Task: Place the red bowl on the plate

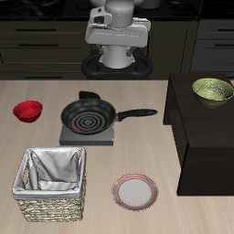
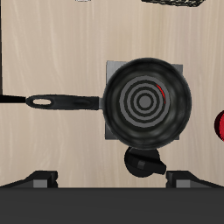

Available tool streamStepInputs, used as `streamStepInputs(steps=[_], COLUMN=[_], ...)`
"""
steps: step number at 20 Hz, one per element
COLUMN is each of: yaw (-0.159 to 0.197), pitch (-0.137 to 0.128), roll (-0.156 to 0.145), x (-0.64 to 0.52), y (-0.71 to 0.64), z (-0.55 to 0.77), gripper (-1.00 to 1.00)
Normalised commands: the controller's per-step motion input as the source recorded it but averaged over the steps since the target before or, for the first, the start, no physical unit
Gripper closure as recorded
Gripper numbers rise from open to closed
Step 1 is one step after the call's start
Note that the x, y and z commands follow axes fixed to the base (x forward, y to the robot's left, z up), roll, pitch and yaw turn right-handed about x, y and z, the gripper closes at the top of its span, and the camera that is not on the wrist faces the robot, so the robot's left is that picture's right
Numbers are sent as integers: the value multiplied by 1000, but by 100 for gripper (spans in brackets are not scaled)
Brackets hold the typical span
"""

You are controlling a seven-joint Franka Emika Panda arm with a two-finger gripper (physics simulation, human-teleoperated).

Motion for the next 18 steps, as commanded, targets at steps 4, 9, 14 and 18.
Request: streamStepInputs(steps=[4,9,14,18], yaw=[20,-4,1,-38], pitch=[-3,-3,-8,21], roll=[17,-6,-45,-39], x=[-71,-12,118,162], y=[-273,-343,-498,-468], z=[-33,-3,38,16], gripper=[-100,-100,-100,-100])
